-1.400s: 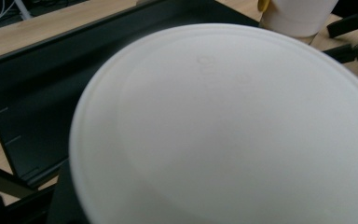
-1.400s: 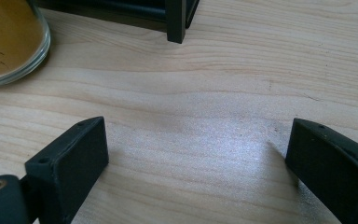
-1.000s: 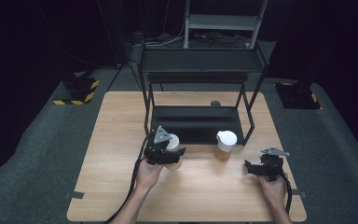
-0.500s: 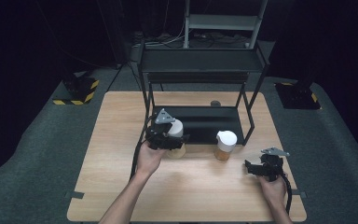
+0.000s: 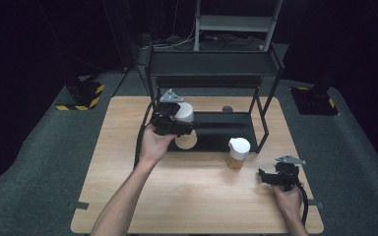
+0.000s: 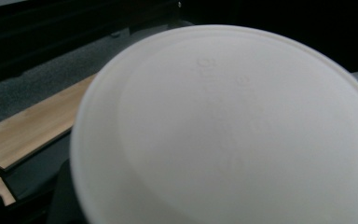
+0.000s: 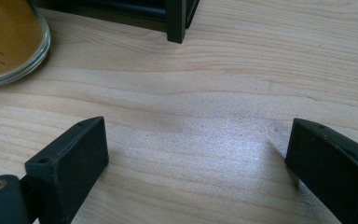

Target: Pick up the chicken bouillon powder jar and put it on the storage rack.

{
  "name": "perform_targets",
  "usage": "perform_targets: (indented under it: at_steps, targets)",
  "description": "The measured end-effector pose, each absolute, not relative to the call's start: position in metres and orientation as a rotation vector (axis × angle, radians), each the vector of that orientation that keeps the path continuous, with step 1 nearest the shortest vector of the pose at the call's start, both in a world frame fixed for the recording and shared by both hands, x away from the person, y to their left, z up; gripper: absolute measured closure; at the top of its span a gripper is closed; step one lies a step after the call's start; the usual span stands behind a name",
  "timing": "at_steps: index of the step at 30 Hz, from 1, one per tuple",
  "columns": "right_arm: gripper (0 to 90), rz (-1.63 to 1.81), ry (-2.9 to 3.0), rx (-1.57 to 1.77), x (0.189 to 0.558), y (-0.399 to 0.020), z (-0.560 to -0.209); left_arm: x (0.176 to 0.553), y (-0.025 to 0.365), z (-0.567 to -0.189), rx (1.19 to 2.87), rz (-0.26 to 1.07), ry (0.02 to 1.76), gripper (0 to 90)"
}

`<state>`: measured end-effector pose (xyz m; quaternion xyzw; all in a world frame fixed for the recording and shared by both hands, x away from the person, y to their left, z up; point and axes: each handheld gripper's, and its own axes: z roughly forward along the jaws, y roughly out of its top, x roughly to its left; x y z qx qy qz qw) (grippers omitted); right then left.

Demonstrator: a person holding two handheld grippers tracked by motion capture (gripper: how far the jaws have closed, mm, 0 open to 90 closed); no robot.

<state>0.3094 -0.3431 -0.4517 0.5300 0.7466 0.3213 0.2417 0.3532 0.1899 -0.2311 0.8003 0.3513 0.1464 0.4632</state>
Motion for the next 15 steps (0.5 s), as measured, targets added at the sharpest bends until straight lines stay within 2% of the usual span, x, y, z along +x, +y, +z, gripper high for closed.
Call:
perform_targets:
  at_steps: [15]
  targets:
    - [5.2, 0.879, 2.042, 1.45, 0.309, -0.343, -0.452, 0.371, 0.184, -0.17, 1.962, 0.406, 0.856, 36.0]
